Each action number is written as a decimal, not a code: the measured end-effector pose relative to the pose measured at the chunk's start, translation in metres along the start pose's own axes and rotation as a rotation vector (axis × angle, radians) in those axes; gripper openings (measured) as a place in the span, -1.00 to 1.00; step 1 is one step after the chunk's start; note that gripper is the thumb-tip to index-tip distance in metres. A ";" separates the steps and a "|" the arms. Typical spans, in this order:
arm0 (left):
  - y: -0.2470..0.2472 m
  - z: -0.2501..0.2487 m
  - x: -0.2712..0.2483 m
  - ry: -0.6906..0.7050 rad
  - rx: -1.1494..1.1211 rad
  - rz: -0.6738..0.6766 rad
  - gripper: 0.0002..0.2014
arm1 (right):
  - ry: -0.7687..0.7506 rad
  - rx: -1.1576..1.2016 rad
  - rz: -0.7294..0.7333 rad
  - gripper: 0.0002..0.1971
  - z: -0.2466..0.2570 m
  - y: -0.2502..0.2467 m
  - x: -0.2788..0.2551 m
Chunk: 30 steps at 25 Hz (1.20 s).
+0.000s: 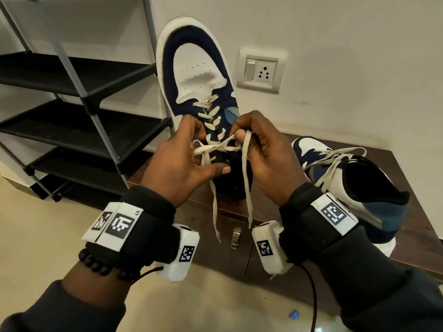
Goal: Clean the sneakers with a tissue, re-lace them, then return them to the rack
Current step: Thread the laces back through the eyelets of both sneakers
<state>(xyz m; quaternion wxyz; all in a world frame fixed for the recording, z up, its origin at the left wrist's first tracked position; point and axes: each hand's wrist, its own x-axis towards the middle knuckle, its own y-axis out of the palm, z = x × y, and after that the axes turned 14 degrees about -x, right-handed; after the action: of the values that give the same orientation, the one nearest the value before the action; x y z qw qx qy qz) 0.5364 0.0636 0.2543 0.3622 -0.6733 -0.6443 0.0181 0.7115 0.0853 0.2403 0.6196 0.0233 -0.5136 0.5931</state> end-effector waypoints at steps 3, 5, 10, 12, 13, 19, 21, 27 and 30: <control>0.009 0.000 -0.002 0.022 0.025 -0.049 -0.43 | 0.015 0.033 0.016 -0.89 0.000 0.000 0.000; 0.017 0.001 -0.001 0.041 -0.008 -0.065 -0.45 | 0.046 0.071 -0.003 -0.89 -0.001 -0.002 -0.001; 0.025 -0.006 0.003 0.085 -0.087 -0.118 -0.65 | 0.130 0.185 -0.122 -0.88 0.007 -0.009 0.004; 0.021 -0.007 0.006 0.091 -0.155 -0.105 -0.69 | 0.142 0.192 -0.153 -0.89 0.007 -0.009 0.006; 0.020 -0.006 0.005 0.072 -0.175 -0.060 -0.69 | 0.158 0.176 -0.143 -0.89 0.006 -0.005 0.004; 0.031 0.003 -0.004 -0.008 -0.142 0.142 -0.61 | 0.328 0.147 -0.010 -0.89 -0.002 0.020 -0.021; 0.029 0.005 -0.002 -0.043 -0.152 0.160 -0.61 | 0.306 0.080 0.041 -0.91 -0.005 0.013 -0.020; 0.012 -0.008 0.036 -0.157 0.061 0.549 -0.79 | 0.145 -0.165 0.391 -0.75 -0.012 -0.034 -0.001; 0.001 -0.027 0.081 -0.184 0.121 0.788 -0.85 | 0.012 -0.380 0.630 -0.61 -0.012 -0.052 0.035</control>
<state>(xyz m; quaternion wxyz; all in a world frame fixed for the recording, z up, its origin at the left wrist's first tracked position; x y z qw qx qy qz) 0.5645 0.1228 0.3093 0.3076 -0.8415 -0.3647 0.2534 0.7503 0.1023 0.2879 0.4026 -0.2550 -0.5930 0.6490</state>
